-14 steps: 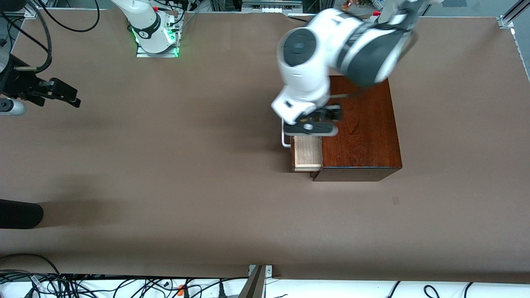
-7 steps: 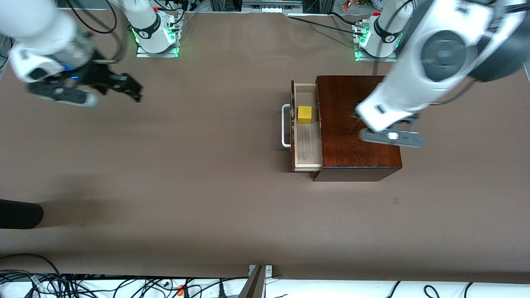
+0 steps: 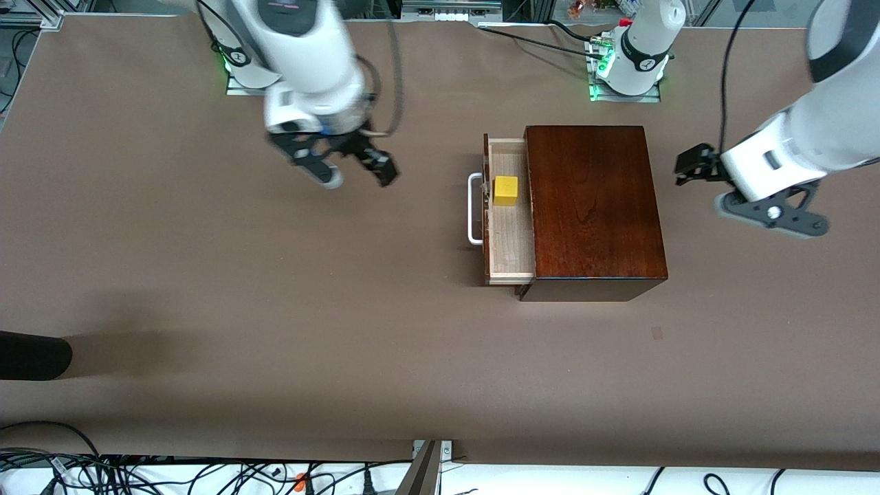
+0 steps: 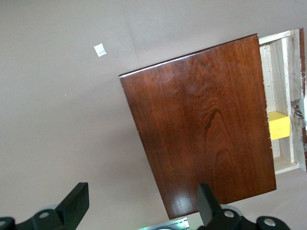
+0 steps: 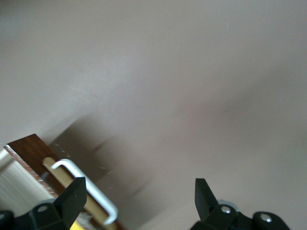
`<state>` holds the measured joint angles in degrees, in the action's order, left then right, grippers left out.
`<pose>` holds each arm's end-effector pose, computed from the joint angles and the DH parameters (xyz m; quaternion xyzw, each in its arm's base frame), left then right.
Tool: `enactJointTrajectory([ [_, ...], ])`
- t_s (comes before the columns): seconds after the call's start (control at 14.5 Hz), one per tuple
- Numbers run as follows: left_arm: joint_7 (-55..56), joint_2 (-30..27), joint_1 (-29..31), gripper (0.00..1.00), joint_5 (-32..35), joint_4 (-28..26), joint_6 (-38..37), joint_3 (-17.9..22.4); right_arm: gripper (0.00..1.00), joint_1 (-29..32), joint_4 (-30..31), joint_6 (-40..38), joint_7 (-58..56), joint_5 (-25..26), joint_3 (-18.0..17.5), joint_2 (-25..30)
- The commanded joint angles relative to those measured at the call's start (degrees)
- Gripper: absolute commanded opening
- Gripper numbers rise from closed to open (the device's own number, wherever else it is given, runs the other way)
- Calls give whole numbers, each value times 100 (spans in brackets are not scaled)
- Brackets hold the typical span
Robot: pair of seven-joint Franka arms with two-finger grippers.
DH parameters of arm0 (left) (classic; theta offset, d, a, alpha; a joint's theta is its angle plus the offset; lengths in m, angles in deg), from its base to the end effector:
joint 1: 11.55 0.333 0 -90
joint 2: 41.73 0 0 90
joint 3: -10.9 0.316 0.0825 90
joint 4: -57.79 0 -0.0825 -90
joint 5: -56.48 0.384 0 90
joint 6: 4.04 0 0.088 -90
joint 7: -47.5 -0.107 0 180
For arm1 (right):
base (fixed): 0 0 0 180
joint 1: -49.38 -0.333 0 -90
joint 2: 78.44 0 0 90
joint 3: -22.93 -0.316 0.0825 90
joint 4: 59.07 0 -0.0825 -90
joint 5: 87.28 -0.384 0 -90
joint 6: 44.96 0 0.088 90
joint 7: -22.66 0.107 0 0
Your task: Open drawer, take yellow block, close drawer
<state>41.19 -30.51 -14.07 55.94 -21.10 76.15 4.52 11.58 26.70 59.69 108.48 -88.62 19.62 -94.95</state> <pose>0.5882 -0.0864 0.5888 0.9874 -0.1321 -0.0862 0.0136 0.4944 0.4281 0.5085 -0.9229 0.3840 0.0082 0.0274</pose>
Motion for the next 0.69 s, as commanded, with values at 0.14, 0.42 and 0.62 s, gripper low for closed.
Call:
enactJointTrajectory([
  [0.14,-195,-1315,32,100,-86,-1778,938,225,100,-1070,-1630,283,3568,46,86,-1588],
  [0.42,489,-1254,32,100,-104,-1708,929,427,100,-1511,-2222,950,5626,46,103,-2302],
  [0.62,640,-1035,23,100,-104,-1383,781,401,100,-1678,-2222,1286,6629,20,86,-2479],
])
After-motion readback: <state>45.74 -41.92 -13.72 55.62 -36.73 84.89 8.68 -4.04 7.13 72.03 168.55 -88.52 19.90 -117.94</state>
